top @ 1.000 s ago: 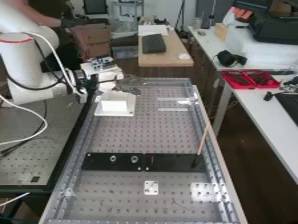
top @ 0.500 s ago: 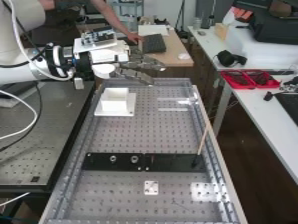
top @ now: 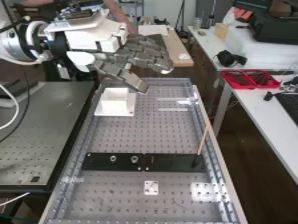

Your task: Grab the smaller nut and place it in the white container

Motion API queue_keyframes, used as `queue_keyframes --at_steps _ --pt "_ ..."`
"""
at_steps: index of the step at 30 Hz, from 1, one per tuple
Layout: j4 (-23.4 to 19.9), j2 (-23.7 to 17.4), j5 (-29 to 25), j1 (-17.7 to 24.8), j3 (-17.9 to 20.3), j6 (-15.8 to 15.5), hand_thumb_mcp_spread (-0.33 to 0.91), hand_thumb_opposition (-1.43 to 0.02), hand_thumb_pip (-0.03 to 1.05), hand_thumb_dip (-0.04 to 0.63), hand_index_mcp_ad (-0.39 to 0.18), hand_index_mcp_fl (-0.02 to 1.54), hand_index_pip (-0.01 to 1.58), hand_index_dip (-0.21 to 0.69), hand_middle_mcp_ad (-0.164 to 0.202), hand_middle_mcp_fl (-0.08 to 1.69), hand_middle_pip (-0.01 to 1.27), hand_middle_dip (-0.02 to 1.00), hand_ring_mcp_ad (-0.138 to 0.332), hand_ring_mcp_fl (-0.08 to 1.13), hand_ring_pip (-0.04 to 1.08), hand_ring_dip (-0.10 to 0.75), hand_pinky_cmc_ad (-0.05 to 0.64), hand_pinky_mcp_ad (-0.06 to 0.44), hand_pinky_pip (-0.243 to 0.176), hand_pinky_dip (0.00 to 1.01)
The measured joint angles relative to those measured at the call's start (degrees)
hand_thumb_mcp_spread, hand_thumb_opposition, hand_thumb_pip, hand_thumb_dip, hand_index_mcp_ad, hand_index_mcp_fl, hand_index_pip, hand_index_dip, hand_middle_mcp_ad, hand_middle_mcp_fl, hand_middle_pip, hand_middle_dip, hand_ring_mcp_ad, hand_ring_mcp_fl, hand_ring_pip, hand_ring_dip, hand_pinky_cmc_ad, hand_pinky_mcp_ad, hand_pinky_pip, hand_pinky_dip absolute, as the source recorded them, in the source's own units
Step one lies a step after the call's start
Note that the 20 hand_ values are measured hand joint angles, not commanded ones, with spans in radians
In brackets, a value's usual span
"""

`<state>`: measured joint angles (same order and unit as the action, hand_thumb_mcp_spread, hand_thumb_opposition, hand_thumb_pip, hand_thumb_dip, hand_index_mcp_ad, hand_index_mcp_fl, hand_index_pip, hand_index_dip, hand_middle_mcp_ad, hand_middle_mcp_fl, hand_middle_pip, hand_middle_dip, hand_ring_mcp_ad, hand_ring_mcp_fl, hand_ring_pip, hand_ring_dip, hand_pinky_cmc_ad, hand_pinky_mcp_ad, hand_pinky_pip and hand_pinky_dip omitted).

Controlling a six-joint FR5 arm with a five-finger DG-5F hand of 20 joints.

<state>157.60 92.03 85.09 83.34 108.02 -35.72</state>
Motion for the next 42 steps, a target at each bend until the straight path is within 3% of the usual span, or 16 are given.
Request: queue_keyframes --at_steps 12,24,33,42 --pt "1.84 0.97 1.18 -0.48 -2.84 -0.86 0.35 -0.8 0.58 0.19 -0.173 0.1 0.61 0.003 0.066 0.15 0.13 0.3 0.113 0.0 0.1 0.161 0.36 0.312 -0.028 0.49" --pt "6.15 1.53 3.53 -0.91 -5.59 -2.29 0.3 -0.76 0.54 0.157 -0.152 0.1 0.33 0.014 0.07 0.1 0.13 0.3 0.12 0.0 0.1 0.161 0.361 0.312 -0.054 0.49" --pt "8.51 1.73 7.38 -1.63 -6.43 -0.64 0.27 -0.75 0.53 0.126 -0.152 0.09 0.18 0.038 0.07 0.1 0.13 0.3 0.138 0.0 0.1 0.161 0.379 0.314 -0.075 0.51" --pt "9.05 0.74 10.55 -2.41 -5.66 -2.35 0.25 -0.75 0.52 0.126 -0.152 0.09 0.15 0.051 0.07 0.1 0.13 0.3 0.141 0.0 0.1 0.161 0.396 0.309 -0.079 0.51"
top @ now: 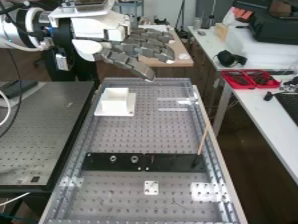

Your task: Grab the smaller nut and place it in the white container

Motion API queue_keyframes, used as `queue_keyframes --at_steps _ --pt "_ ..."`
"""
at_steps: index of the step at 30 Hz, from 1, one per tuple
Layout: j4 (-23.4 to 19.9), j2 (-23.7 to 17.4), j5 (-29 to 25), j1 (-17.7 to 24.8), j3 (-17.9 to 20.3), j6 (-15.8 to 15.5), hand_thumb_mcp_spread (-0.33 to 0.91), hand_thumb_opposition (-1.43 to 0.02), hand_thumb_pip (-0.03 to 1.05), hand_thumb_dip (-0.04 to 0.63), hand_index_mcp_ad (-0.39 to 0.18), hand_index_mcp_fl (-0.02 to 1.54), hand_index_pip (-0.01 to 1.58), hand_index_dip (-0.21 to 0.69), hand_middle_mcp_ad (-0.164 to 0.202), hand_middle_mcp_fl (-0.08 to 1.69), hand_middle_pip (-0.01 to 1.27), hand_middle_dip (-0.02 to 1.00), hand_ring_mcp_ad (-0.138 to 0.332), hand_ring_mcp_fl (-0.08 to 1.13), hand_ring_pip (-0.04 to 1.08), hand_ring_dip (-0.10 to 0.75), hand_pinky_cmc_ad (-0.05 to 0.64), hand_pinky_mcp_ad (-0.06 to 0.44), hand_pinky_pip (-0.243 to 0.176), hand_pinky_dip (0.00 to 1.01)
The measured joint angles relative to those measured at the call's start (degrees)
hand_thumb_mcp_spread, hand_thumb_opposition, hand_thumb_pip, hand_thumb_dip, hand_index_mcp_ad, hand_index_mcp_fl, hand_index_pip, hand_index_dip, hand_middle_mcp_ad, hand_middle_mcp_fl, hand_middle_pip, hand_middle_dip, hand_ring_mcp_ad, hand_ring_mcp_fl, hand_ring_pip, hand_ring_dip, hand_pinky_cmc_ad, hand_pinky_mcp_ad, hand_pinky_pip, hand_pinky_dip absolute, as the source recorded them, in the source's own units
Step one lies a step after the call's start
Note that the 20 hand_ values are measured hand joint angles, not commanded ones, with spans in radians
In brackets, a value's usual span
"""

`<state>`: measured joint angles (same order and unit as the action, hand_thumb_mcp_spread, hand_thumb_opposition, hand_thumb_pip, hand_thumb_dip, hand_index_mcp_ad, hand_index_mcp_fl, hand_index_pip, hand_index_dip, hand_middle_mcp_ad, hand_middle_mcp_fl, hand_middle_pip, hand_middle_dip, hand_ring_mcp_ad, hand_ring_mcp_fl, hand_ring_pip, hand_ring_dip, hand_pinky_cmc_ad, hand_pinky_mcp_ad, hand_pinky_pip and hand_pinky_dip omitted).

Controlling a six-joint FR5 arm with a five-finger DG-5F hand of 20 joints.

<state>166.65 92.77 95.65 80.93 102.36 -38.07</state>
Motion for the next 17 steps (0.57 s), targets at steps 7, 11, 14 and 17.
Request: queue_keyframes --at_steps 7,11,14,17 --pt "-0.37 -0.77 0.76 -0.39 1.01 -0.64 0.25 -0.75 0.52 0.126 -0.152 0.09 0.13 0.063 0.068 0.1 0.13 0.3 0.141 0.0 0.1 0.161 0.396 0.33 -0.079 0.51" --pt "-0.96 -0.98 0.77 -0.21 1.52 -1.15 0.25 -0.75 0.52 0.126 -0.14 0.09 0.13 0.063 0.066 0.1 0.13 0.3 0.141 0.0 0.1 0.161 0.4 0.33 -0.079 0.51" --pt "-1.13 -0.99 0.83 -0.2 1.6 -1.18 0.25 -0.75 0.52 0.126 -0.138 0.09 0.13 0.063 0.066 0.1 0.13 0.3 0.143 0.0 0.1 0.161 0.412 0.33 -0.079 0.51" --pt "-1.18 -1.0 1.04 -0.21 1.61 -1.34 0.25 -0.75 0.52 0.126 -0.138 0.09 0.13 0.063 0.07 0.12 0.13 0.3 0.14 0.0 0.1 0.161 0.414 0.33 -0.079 0.51"
